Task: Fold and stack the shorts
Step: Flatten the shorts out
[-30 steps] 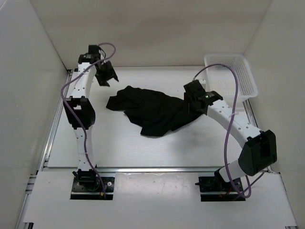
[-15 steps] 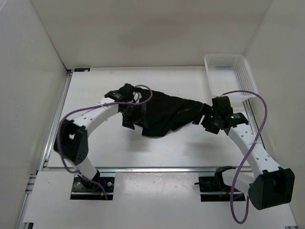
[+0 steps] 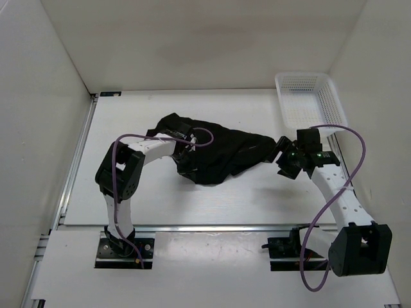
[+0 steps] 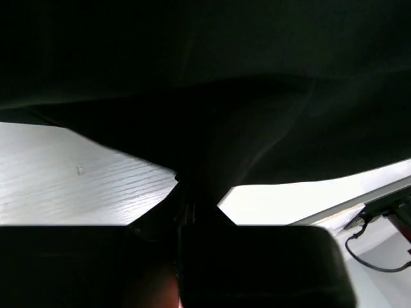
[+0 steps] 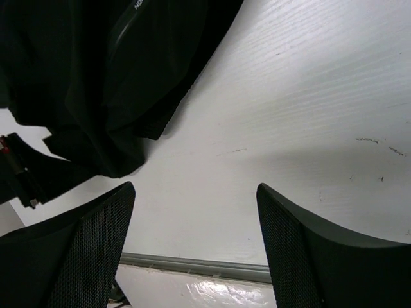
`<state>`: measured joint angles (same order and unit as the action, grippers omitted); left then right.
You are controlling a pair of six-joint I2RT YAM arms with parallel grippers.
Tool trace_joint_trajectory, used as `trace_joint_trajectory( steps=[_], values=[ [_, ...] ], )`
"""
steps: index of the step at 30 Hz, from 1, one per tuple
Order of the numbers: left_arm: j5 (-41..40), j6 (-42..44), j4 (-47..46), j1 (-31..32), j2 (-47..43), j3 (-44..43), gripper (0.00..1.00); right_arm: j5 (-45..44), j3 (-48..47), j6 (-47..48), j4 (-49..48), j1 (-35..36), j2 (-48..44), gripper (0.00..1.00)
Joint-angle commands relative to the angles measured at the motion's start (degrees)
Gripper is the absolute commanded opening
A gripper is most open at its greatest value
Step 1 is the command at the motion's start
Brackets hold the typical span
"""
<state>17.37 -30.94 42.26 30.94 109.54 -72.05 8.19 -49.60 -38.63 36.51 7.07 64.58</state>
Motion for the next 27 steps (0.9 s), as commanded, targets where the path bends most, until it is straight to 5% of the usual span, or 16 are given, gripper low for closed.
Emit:
trace_joint_trajectory(
  steps=[1,9,22,27],
  values=[
    [2.41,-0.09,-2.01,-0.61,-2.03,-0.20,0.10,2.18,0.91,0.31,-1.27,-1.27,-2.09,0.81],
    [-3.30,-1.41,6.66,-13.52,-31.10,7.02,0.10,6.57,4.07,-1.62,-7.06,-2.41,0.19,0.78],
    [-3.30,-0.88,11.88,-16.00,-35.97,4.47,0.10,16.16,5.13,-13.56,-25.53,-0.66,16.45,0.78],
    [-3.83,-0.35,13.29,-17.05,-35.97,3.32,0.10,15.91,7.86,-20.52,-34.40,1.37,20.94,0.67]
  ],
)
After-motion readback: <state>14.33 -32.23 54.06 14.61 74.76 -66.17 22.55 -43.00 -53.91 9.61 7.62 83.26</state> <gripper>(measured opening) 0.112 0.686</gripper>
